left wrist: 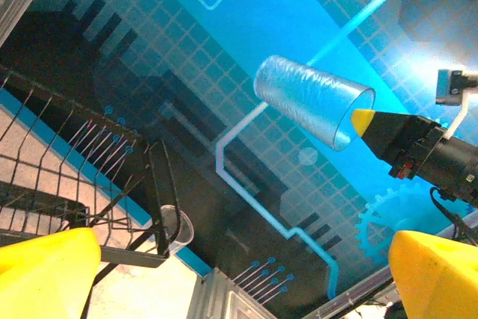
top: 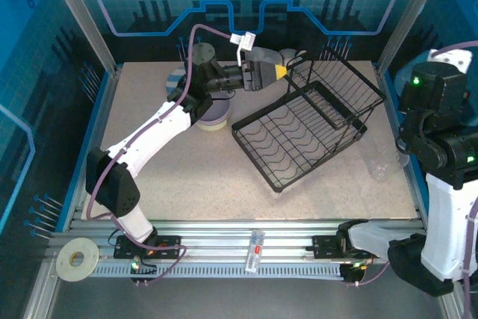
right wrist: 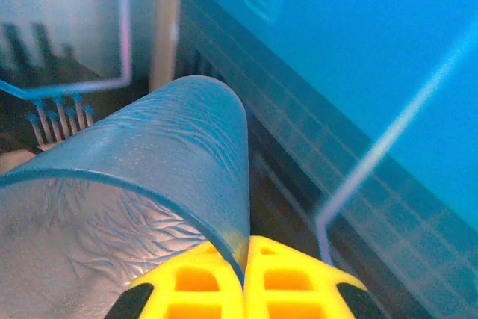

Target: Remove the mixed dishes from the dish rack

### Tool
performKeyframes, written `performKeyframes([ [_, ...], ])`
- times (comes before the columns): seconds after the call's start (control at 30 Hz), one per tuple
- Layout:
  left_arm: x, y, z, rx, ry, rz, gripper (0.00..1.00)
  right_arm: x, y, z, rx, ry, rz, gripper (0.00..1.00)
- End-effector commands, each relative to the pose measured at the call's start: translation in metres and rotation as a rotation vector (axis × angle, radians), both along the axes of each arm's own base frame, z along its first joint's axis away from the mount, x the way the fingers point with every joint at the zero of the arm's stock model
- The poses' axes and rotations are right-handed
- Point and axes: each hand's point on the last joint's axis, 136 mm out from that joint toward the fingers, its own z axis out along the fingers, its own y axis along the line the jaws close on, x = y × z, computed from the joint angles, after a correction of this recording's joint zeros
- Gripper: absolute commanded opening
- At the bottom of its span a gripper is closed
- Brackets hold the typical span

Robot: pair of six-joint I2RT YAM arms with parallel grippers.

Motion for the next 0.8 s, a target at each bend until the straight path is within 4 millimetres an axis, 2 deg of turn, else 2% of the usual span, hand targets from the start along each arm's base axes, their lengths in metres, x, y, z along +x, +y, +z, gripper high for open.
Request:
performKeyframes([
  [0.0, 0.002, -0.002, -0.001, -0.022, -0.074, 0.009, 0.99, -0.027, -0.009, -0.036, 0.154, 0.102, -0.052, 0.0],
  [0.1, -0.001, -0.004, -0.011, -0.017, -0.083, -0.002, 0.99, -0.037, -0.018, -0.053, 0.241, 0.131, -0.102, 0.0],
  [0.3, -0.004, -0.004, -0.029, -0.005, -0.103, 0.005, 0.99, -0.043, -0.022, -0.076, 0.339, 0.15, -0.167, 0.0],
  [0.43, -0.004, -0.002, -0.039, 0.015, -0.104, 0.012, 0.99, -0.038, -0.022, -0.094, 0.45, 0.138, -0.199, 0.0],
  [0.63, -0.006, 0.008, -0.057, 0.043, -0.078, 0.04, 0.99, -0.03, -0.033, -0.107, 0.526, 0.064, -0.264, 0.0],
  [0.77, -0.017, 0.016, -0.068, 0.064, -0.122, 0.046, 0.99, -0.026, -0.037, -0.126, 0.59, 0.088, -0.31, 0.0],
])
